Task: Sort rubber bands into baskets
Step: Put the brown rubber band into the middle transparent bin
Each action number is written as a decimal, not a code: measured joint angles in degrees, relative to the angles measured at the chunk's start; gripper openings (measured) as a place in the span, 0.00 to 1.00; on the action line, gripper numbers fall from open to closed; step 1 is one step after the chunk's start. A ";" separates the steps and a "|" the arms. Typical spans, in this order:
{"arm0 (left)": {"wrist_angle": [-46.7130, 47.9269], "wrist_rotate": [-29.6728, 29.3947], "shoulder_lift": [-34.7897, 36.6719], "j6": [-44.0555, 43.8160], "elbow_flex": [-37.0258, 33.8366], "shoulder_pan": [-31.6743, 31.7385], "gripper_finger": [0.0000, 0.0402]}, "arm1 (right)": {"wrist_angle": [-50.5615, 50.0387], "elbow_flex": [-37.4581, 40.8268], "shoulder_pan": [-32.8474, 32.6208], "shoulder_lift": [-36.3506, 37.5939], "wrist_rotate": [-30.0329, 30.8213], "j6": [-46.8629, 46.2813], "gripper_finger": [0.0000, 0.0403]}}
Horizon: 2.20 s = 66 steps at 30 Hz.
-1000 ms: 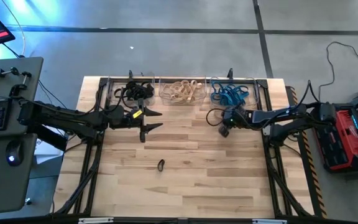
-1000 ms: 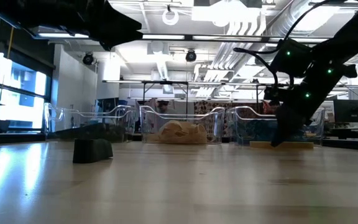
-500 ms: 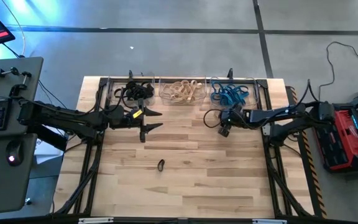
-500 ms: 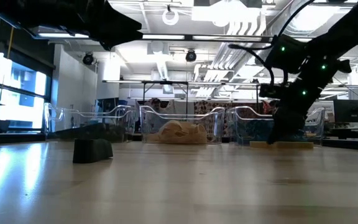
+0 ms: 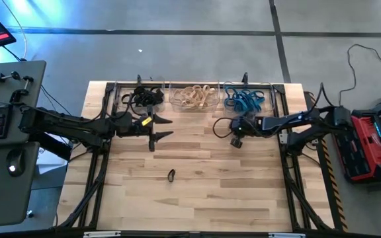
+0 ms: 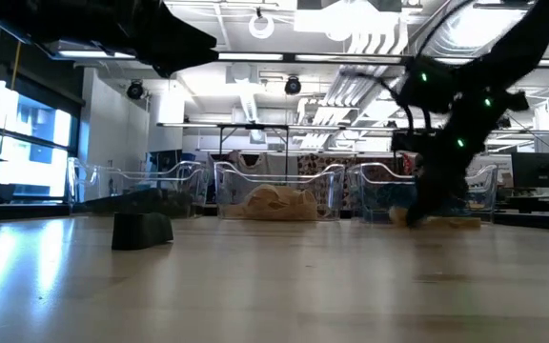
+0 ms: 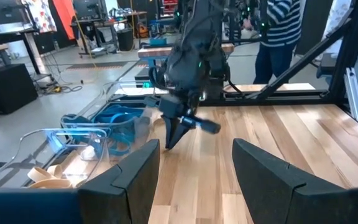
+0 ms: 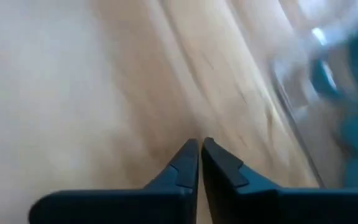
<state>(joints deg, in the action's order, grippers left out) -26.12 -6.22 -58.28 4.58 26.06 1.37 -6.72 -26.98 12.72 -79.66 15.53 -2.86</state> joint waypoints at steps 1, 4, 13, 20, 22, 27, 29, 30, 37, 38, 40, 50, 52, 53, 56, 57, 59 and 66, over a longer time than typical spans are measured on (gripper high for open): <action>0.27 0.15 0.00 0.04 0.00 0.00 0.49 | -0.24 -1.29 -0.65 0.17 -0.93 -0.19 0.03; 1.14 0.20 0.00 0.02 0.00 0.00 0.49 | -1.77 -5.81 -2.23 0.57 -1.90 -1.14 0.03; 2.51 0.22 0.00 -0.78 0.02 0.17 0.49 | -6.25 -21.18 -4.62 0.52 -0.75 0.22 0.00; 2.83 1.45 0.00 -0.92 0.02 0.04 0.49 | -19.87 -25.60 -3.79 0.57 2.30 0.05 0.11; 2.78 2.36 0.00 -1.35 0.02 0.04 0.49 | -21.45 -24.51 -3.51 0.57 0.44 -0.67 0.17; 2.71 2.65 0.00 -1.51 0.02 0.04 0.49 | -21.73 -18.99 -2.52 0.50 -0.87 -2.53 0.29; 2.70 2.62 0.00 -1.51 0.02 0.04 0.49 | -19.74 -16.07 -1.41 0.51 -0.53 -3.00 0.32; 2.70 2.64 0.00 -1.53 0.02 0.04 0.49 | -18.26 -14.58 -0.79 0.50 -0.52 -3.14 0.32; 2.70 2.62 0.00 -1.99 0.02 0.04 0.49 | -9.77 -6.55 3.45 0.50 -0.54 -1.75 0.33; 2.68 2.60 0.00 -1.99 0.02 0.04 0.49 | -8.63 -5.75 3.99 0.50 -0.53 -1.24 0.33; 2.68 2.60 0.00 -1.97 0.02 0.04 0.49 | -7.06 -4.18 5.07 0.50 -0.63 -0.36 0.33; 2.51 2.59 0.00 -1.97 0.02 0.04 0.49 | -2.43 -2.22 9.18 -2.46 -4.99 2.69 0.33; 2.51 2.60 0.00 -1.95 0.02 0.02 0.49 | -2.16 -2.37 9.52 -3.87 -5.69 2.39 0.31; 2.45 2.59 0.00 -1.93 0.02 0.04 0.49 | -2.10 -2.41 9.50 -4.34 -5.75 2.14 0.30; 2.39 2.58 0.00 -1.90 0.02 0.05 0.49 | -2.07 -2.48 9.22 -5.06 -6.02 1.63 0.23; 2.32 2.58 0.00 -1.84 0.02 0.11 0.49 | -2.03 -2.48 8.92 -5.07 -6.12 1.45 0.20; 2.18 2.58 0.00 -1.45 0.02 0.11 0.49 | -2.07 -2.41 8.24 -4.89 -6.20 1.36 0.12; 1.97 2.51 0.00 -1.47 0.02 0.11 0.49 | -9.03 -7.46 5.18 -4.84 -6.90 0.30 0.03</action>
<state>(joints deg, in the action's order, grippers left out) -24.16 -3.70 -58.28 3.11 26.09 1.48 -15.74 -34.43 17.90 -84.50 8.63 -2.56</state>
